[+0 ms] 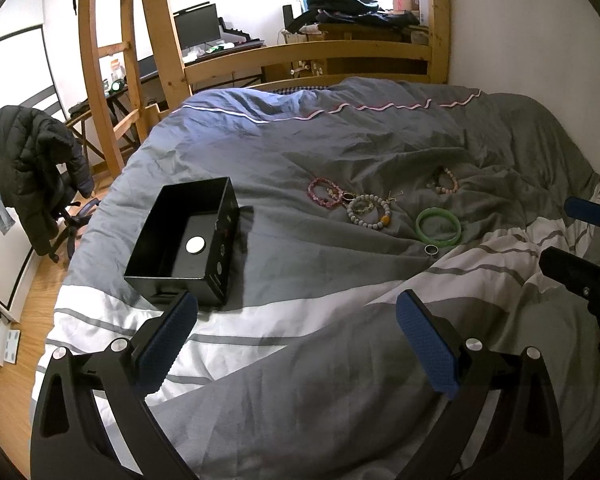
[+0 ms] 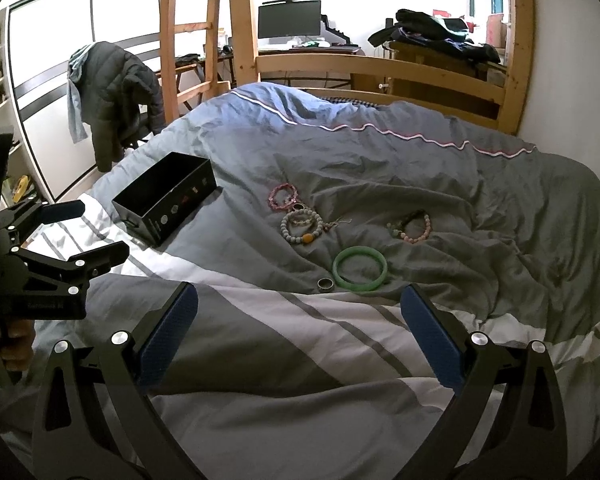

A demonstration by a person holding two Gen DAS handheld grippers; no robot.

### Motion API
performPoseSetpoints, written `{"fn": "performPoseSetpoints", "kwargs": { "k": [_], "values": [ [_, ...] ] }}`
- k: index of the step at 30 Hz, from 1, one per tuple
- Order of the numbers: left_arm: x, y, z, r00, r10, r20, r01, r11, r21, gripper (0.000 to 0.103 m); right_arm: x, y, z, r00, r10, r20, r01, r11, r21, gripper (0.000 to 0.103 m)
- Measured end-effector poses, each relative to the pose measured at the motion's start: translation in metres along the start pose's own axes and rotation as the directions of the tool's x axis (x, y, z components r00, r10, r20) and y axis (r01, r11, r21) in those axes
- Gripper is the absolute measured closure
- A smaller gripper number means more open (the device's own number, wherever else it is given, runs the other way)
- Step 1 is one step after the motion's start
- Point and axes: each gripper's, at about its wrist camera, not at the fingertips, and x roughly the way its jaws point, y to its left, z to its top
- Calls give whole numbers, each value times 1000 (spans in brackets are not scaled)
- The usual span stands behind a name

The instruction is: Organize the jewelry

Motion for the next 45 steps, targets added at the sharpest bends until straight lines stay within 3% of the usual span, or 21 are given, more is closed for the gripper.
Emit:
{"fn": "performPoseSetpoints", "kwargs": {
  "k": [45],
  "values": [
    [6, 0, -9, 1000, 18, -6, -18, 1000, 20, 5, 7, -2, -4, 1000, 6, -18, -6, 1000, 3, 3]
  ]
}}
